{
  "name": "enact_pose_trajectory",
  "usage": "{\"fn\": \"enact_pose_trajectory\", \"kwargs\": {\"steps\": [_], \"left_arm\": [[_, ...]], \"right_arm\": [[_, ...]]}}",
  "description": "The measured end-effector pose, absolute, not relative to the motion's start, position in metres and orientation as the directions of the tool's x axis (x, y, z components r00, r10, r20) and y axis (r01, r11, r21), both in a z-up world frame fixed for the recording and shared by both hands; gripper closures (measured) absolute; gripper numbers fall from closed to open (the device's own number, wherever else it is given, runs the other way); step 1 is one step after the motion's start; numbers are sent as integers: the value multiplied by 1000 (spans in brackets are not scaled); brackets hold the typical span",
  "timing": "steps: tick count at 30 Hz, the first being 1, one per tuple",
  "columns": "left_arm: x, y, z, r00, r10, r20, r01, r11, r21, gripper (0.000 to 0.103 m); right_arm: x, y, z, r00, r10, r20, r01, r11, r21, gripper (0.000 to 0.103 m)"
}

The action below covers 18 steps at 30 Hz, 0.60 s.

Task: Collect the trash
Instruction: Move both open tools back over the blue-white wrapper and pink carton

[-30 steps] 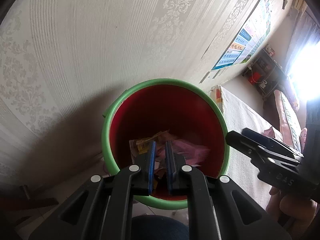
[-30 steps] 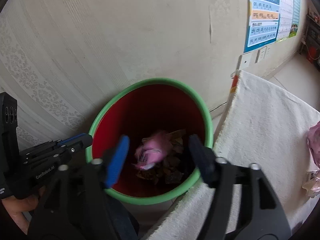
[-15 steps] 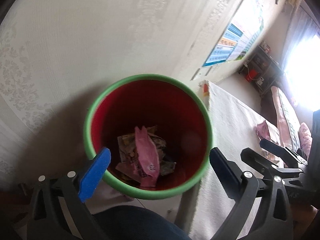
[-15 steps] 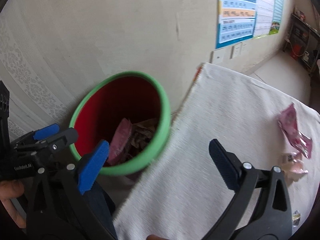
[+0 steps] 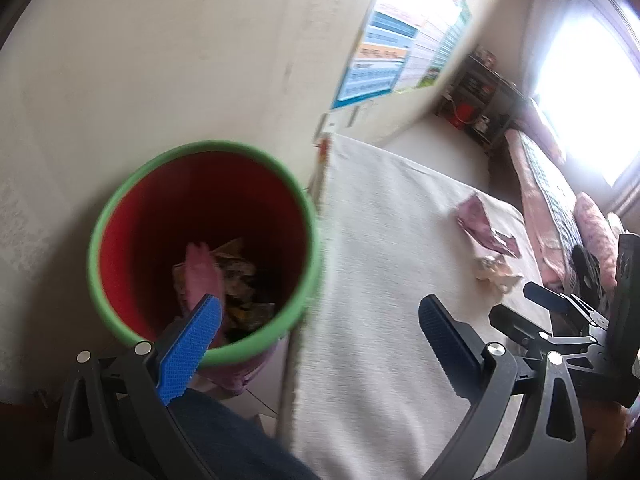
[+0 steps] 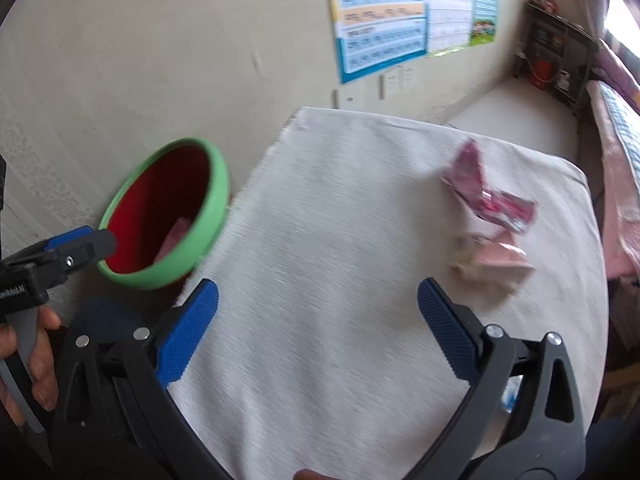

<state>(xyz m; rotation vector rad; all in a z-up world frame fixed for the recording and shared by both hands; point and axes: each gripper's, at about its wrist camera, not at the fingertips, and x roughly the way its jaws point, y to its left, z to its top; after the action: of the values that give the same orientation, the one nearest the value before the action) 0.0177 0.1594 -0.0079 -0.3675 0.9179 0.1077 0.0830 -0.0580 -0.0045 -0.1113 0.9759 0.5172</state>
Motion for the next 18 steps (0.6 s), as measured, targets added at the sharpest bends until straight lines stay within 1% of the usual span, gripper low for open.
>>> {"fn": "enact_pose_trajectory", "kwargs": {"steps": [9, 15, 18], "left_arm": [[28, 114, 1, 600, -106, -793, -165, 953, -253, 8], [34, 82, 2, 597, -138, -790, -104, 964, -246, 8], [35, 70, -2, 590, -149, -793, -88, 965, -247, 8]], "right_arm": [[79, -137, -2, 500, 327, -802, -347, 924, 161, 5], [68, -158, -12, 507, 300, -808, -318, 936, 148, 5], [68, -166, -19, 494, 316, -810, -301, 936, 182, 5]]}}
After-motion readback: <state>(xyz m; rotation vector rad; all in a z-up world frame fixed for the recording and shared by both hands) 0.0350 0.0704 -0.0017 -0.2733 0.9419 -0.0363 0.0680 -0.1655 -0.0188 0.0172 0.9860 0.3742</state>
